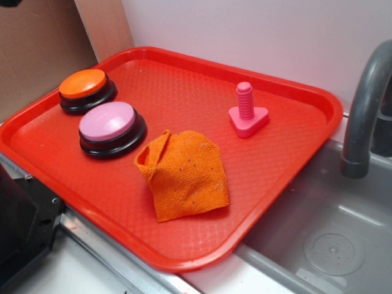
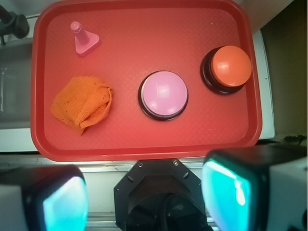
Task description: Push the orange button.
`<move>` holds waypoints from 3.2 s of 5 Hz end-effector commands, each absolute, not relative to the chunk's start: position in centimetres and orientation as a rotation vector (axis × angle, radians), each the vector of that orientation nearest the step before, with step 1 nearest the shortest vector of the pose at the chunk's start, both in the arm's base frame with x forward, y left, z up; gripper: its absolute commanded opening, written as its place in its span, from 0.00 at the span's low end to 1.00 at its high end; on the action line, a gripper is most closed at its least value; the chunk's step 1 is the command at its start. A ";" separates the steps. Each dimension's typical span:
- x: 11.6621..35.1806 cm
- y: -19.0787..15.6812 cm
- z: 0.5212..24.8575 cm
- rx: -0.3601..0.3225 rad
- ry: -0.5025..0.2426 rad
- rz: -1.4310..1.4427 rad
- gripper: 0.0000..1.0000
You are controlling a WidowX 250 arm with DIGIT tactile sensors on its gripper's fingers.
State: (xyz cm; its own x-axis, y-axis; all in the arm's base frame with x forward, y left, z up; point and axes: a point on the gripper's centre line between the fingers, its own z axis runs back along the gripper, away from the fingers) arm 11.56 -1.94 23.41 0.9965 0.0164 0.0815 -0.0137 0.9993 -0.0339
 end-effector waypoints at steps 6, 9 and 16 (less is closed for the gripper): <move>19.1 12.6 10.4 0.121 -0.248 0.956 1.00; 18.2 15.9 6.2 0.036 -0.237 0.811 1.00; 18.9 13.5 10.2 0.141 -0.130 0.711 1.00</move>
State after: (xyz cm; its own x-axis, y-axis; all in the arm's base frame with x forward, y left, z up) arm 19.37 12.20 7.96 0.7610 0.6418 0.0949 -0.6487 0.7545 0.0993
